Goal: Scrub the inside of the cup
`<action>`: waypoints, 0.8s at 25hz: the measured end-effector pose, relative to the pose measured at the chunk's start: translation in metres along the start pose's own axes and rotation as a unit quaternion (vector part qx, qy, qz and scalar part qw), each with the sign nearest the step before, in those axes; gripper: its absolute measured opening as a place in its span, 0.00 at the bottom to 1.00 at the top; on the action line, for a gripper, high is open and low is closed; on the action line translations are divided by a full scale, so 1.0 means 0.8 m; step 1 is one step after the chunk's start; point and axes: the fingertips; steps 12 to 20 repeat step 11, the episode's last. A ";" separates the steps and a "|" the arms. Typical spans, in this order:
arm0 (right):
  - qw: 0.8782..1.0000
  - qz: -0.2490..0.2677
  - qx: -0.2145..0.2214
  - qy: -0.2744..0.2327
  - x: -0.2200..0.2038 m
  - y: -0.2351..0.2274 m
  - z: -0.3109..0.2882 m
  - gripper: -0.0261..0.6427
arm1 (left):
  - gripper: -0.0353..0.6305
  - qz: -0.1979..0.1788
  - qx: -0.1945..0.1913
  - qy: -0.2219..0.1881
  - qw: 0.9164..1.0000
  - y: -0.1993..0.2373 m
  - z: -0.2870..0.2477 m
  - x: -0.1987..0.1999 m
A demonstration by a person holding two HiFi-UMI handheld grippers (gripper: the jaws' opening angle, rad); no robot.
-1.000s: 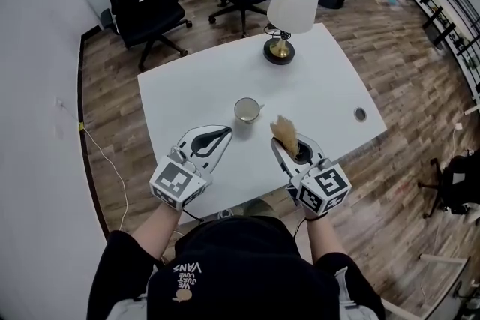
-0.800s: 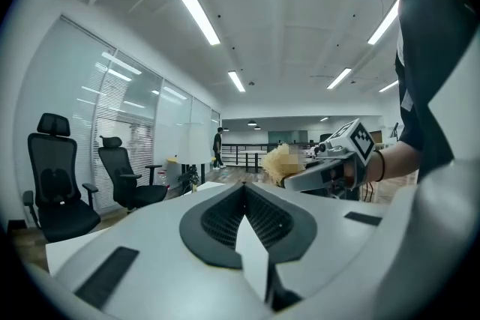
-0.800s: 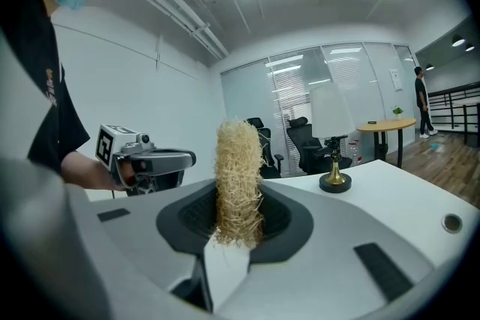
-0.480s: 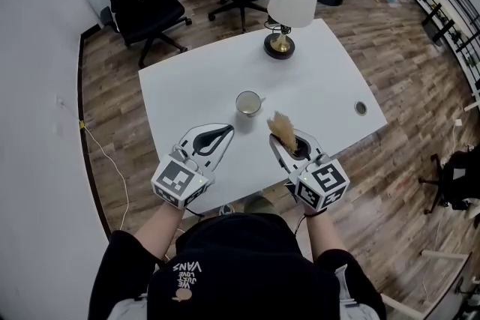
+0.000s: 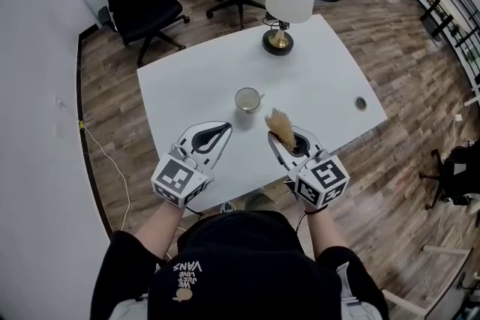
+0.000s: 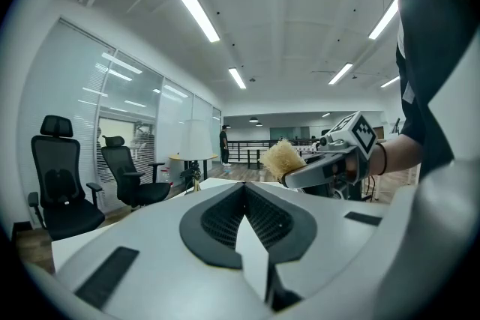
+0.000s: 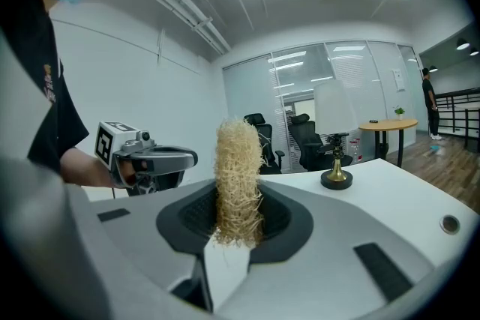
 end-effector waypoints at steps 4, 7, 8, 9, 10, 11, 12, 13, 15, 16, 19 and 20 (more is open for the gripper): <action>1.000 0.002 0.000 0.001 0.001 0.001 -0.002 0.18 | 0.07 -0.010 0.000 -0.001 1.000 0.000 0.001 0.000; 1.000 0.003 0.002 0.003 0.001 0.002 -0.003 0.18 | 0.07 -0.017 0.000 -0.001 1.000 -0.001 0.001 0.000; 1.000 0.003 0.002 0.003 0.001 0.002 -0.004 0.18 | 0.07 -0.018 0.000 -0.001 1.000 0.000 0.001 0.000; 1.000 0.003 0.002 0.004 0.001 0.001 -0.004 0.18 | 0.07 -0.018 -0.001 -0.001 1.000 0.000 0.001 0.000; 1.000 0.003 0.002 0.004 0.001 0.001 -0.004 0.18 | 0.07 -0.018 -0.001 -0.001 1.000 0.000 0.000 0.000; 1.000 0.004 0.002 0.004 0.001 0.001 -0.005 0.18 | 0.07 -0.018 -0.001 -0.001 1.000 0.001 0.000 0.000; 1.000 0.004 0.002 0.004 0.001 0.001 -0.005 0.18 | 0.07 -0.018 -0.001 -0.001 1.000 0.001 0.000 0.000; 1.000 0.004 0.002 0.004 0.001 0.001 -0.005 0.18 | 0.07 -0.018 -0.001 -0.001 1.000 0.001 0.000 0.000; 1.000 0.004 0.002 0.004 0.001 0.001 -0.005 0.18 | 0.07 -0.018 -0.001 -0.001 1.000 0.001 0.000 0.000; 1.000 0.004 0.002 0.004 0.001 0.001 -0.005 0.18 | 0.07 -0.018 -0.001 -0.001 1.000 0.001 0.000 0.000; 1.000 0.004 0.002 0.004 0.001 0.001 -0.005 0.18 | 0.07 -0.018 -0.001 -0.001 1.000 0.001 0.000 0.000; 1.000 0.004 0.002 0.004 0.001 0.001 -0.005 0.18 | 0.07 -0.018 -0.001 -0.001 1.000 0.001 0.000 0.000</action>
Point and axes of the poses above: the fingertips, and each gripper's own axes: z backward along the fingers, y to its left, x out of its top, and after that the axes turned 14 degrees about x, right-handed
